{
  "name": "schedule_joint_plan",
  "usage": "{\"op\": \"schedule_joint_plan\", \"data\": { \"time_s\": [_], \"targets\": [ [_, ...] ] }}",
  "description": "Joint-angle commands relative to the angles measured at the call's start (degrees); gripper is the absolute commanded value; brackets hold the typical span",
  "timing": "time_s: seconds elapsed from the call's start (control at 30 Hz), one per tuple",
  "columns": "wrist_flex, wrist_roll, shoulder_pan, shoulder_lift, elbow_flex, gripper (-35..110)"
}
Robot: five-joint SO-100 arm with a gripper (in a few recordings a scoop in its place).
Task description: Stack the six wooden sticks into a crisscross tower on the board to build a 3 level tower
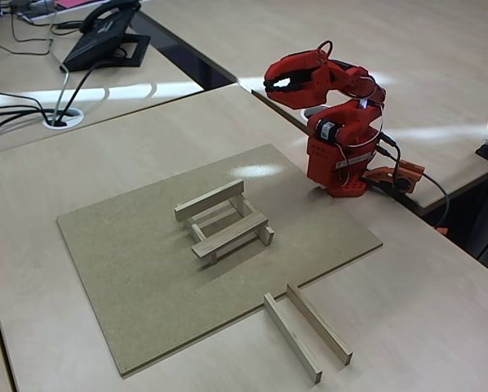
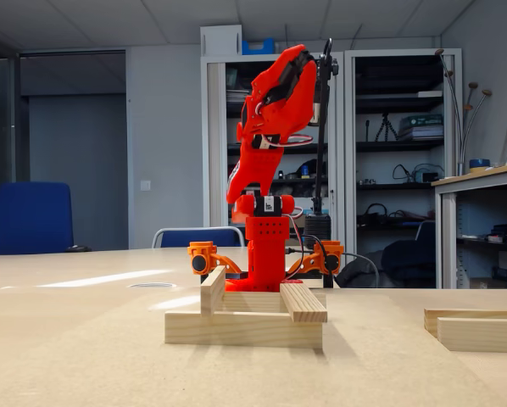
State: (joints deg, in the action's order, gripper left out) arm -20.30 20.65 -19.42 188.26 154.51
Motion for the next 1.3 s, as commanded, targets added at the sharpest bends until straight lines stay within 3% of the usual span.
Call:
{"op": "schedule_joint_plan", "data": {
  "time_s": [0.0,0.27,1.27],
  "targets": [
    [-1.67,-0.09,0.09,2.11,0.26,0],
    [7.21,-2.46,-5.27,2.29,2.55,0],
    [2.02,-3.25,-5.71,2.20,-0.18,0]
  ]
}}
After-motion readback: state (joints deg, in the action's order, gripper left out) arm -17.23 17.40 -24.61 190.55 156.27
